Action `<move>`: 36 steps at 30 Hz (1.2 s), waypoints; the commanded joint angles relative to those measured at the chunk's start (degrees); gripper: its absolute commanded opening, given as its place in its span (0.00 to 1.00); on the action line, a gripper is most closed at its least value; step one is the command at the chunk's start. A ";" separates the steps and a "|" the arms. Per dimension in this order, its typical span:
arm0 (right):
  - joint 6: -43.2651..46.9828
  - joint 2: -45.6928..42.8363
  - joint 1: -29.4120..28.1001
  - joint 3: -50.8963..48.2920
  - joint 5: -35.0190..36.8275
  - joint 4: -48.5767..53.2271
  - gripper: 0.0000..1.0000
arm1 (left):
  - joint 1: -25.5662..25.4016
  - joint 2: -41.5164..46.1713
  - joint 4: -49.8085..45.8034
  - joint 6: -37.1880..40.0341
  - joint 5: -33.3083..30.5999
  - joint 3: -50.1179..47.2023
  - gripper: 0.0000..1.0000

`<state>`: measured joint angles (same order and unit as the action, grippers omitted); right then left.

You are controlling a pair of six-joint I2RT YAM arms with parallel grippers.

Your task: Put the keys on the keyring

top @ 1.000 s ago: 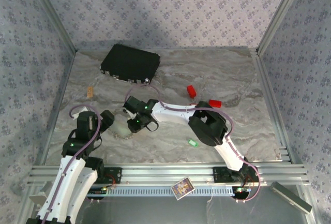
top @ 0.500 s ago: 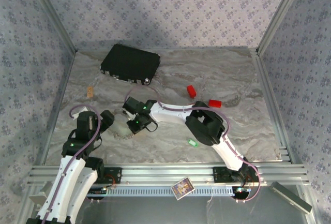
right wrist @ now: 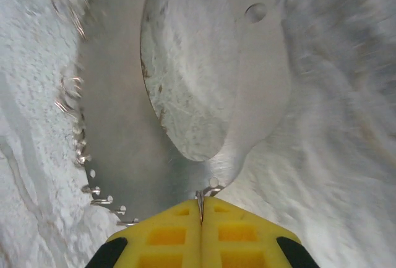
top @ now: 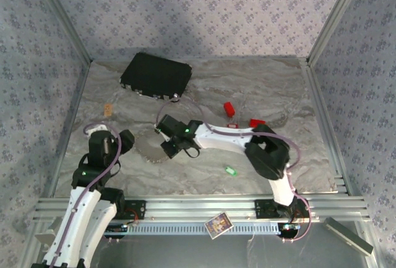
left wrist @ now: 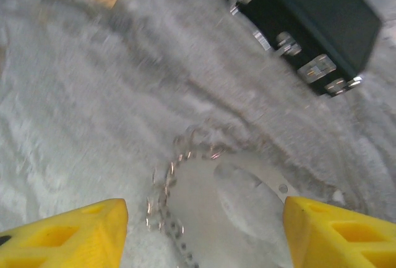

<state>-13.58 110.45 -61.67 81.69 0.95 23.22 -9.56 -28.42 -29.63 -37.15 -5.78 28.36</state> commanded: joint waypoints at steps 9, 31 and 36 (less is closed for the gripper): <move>17.99 -22.47 3.30 -21.38 -2.81 -26.97 0.00 | -4.08 -5.59 18.39 25.21 13.18 10.18 0.52; 31.28 -35.84 9.34 -36.06 -29.39 -47.40 0.00 | -11.45 -13.18 14.66 73.33 59.70 6.93 0.32; 32.54 -35.31 7.97 -34.68 -29.07 -46.36 0.00 | -12.40 -13.64 11.07 75.16 60.98 5.97 0.23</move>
<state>16.67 75.83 -53.21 44.62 -26.85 -21.28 -21.34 -42.17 -16.86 35.59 50.02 34.94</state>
